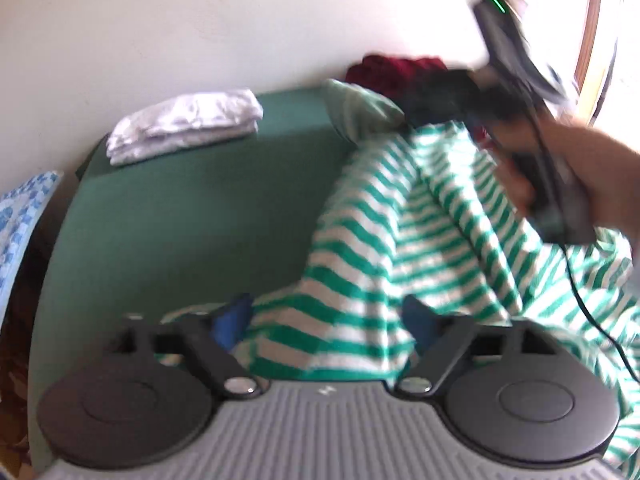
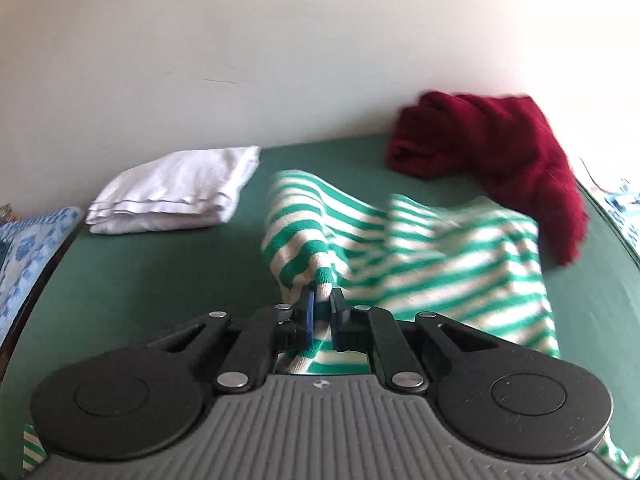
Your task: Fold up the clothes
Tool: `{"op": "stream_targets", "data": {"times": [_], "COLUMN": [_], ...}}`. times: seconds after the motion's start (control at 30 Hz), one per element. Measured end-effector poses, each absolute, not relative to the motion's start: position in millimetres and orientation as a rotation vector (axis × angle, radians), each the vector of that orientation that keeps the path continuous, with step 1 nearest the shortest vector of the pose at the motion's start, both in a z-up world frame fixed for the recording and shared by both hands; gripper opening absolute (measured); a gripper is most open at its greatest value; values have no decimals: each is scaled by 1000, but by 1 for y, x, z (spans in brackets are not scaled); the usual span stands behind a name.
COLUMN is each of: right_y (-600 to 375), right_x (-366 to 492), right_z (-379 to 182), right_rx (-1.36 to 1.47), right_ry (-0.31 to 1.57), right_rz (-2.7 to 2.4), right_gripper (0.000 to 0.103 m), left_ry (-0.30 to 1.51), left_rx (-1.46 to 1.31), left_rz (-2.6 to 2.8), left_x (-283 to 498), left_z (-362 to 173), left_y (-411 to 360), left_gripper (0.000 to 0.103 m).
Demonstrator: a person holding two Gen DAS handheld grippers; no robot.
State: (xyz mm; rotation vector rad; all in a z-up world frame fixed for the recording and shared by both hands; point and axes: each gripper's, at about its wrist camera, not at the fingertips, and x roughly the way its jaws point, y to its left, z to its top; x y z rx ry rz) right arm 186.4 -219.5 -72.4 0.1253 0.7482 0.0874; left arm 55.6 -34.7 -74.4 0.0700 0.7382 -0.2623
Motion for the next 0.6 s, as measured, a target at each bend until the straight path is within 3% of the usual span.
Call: {"op": "stream_targets", "data": {"times": [0.17,0.2,0.23,0.3,0.37,0.4,0.5,0.53,0.57,0.6], "right_y": [-272,-274,-268,-255,-232,-221,-202,-205,-208,-214], "right_x": [166,160,158,152,160,169,206,219,232,236], "right_z": [-89,-84,-74,-54,-48,-53,-87,-98,-110,-105], "right_rx": [174,170,150,109,-5,-60,-196,-200,-203,-115], "right_ry": [884,862,811,709,678,671,710,756,802,792], "right_rz": [-108,-138,-111,-57,1,8,-56,-84,-112,-132], "right_gripper": [32,34,36,43,65,68,63,35,13,12], "left_ry": [792,835,866,894,896,893,874,869,864,859], "left_rx": [132,128,126,132,146,154,203,209,208,199], "left_rz": [-392,-421,-444,-477,-497,-506,-493,-482,-464,-440], "left_x": [81,87,88,83,76,73,68,69,70,73], "left_z": [-93,-102,-109,-117,-118,-117,-116,-115,-113,-111], "left_y": [-51,-55,-60,-71,-79,-83,-85,-81,-75,-65], "left_gripper": [93,89,76,68,51,47,30,19,14,14]}}
